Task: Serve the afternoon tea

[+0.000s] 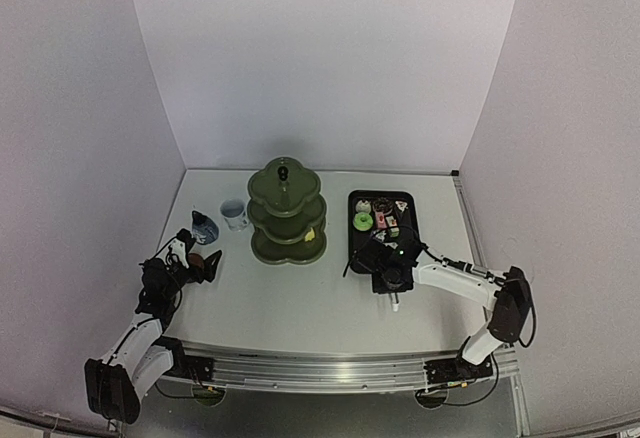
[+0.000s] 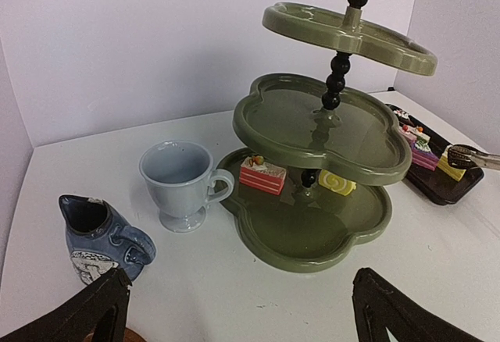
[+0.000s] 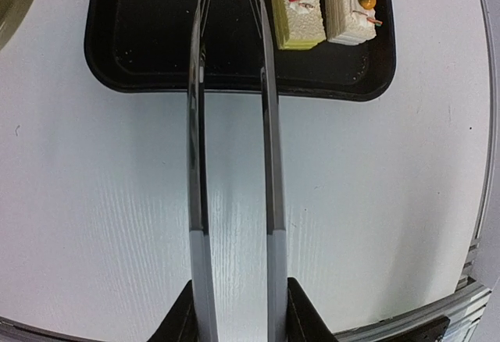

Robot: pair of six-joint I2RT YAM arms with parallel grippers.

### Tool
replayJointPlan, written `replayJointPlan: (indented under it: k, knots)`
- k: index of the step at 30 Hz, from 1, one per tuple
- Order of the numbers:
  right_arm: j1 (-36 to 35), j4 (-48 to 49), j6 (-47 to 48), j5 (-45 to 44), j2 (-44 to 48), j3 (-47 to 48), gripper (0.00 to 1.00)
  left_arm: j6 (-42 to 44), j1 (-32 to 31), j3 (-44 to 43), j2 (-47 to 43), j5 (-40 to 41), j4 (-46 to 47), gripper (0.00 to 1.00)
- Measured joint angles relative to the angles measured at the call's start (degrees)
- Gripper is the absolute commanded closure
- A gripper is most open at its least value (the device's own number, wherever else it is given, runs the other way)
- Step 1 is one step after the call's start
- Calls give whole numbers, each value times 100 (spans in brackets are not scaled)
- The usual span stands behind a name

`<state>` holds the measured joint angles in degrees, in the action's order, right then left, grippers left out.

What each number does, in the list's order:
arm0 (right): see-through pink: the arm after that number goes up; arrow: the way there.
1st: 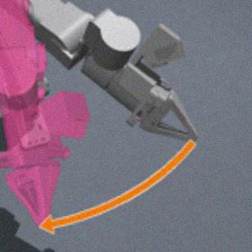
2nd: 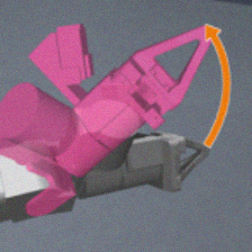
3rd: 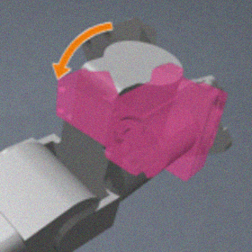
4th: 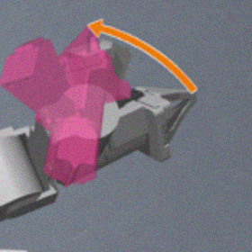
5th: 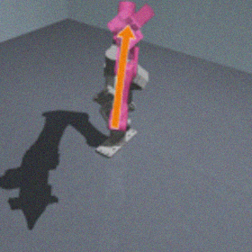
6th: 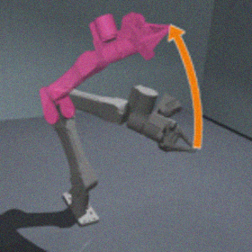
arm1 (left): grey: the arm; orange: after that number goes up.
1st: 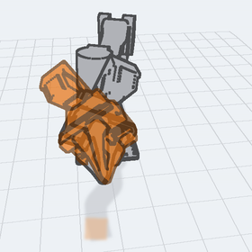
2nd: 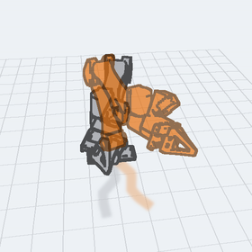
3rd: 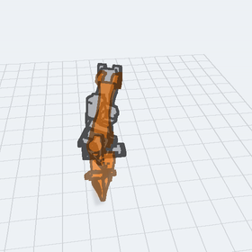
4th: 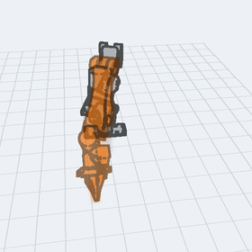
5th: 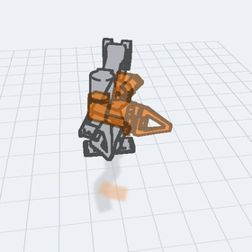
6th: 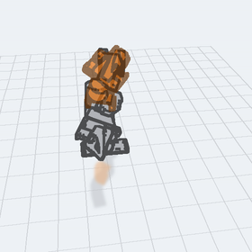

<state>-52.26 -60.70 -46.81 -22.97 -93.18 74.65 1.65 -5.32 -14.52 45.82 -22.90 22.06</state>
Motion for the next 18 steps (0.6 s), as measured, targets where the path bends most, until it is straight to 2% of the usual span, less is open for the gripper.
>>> replayJointPlan:
  k: [18]
  knots:
    - [669, 609, 677, 219, -636, -52, 68, 2, 0, 0, 37, -7, 0, 0]
